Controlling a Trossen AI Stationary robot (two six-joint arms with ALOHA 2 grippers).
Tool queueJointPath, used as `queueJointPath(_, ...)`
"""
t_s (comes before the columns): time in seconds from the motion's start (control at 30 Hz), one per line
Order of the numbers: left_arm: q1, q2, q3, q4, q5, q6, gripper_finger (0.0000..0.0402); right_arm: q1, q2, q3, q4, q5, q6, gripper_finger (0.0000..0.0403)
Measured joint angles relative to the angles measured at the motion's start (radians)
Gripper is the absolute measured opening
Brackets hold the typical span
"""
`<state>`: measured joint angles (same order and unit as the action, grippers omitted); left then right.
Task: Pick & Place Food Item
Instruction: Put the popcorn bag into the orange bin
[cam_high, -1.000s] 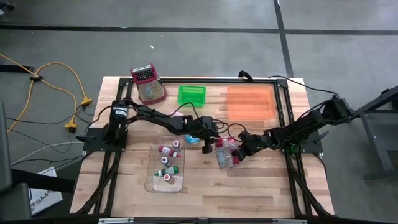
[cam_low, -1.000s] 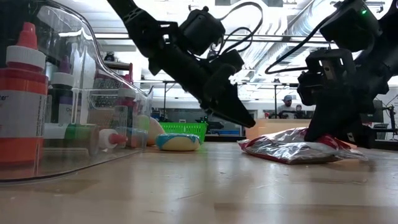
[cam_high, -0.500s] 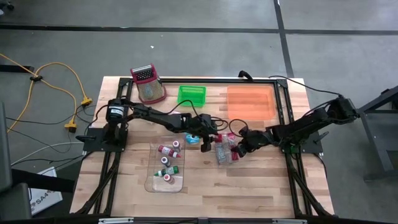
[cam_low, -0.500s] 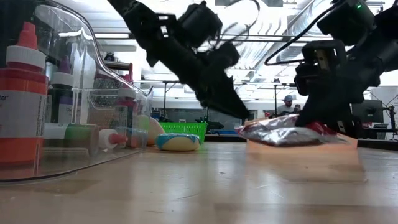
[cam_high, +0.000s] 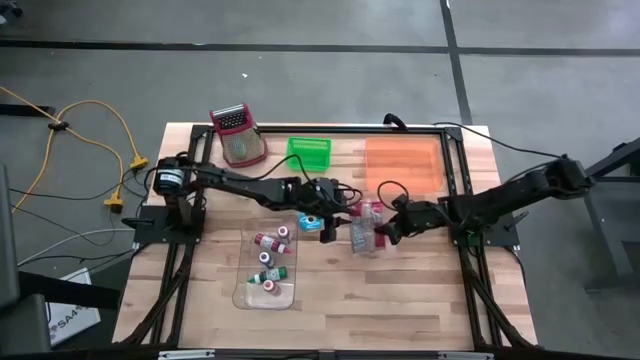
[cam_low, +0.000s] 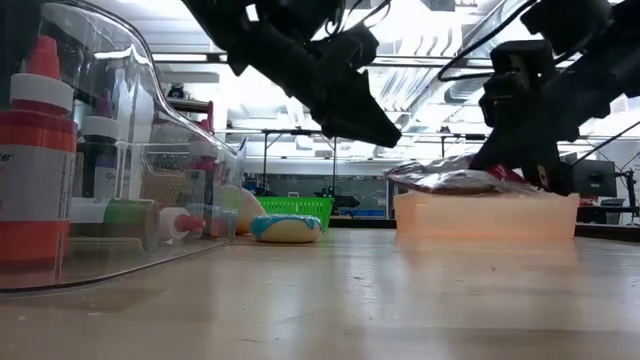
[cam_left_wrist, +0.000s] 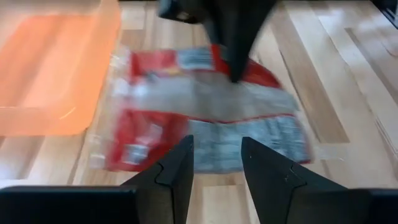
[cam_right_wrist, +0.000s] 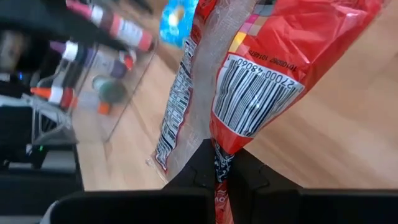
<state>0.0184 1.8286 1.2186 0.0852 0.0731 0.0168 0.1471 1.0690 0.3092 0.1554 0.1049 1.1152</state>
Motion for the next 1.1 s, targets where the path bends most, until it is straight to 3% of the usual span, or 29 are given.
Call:
queueJointPath(0.37,-0.03,0.0,0.0,0.01,0.0,0.022,0.0131,-0.002,-0.099,0.0,-0.025,0.32,-0.016,0.0008)
queueJointPath(0.53,-0.03,0.0,0.0,0.011,0.0,0.021,0.0131,-0.054,-0.103,0.0,-0.013,0.448,-0.015,0.0008)
queueJointPath(1.1,-0.03,0.001,0.0,0.012,0.001,0.048,0.0131,-0.367,-0.098,0.0,0.056,0.571,0.044,0.0008)
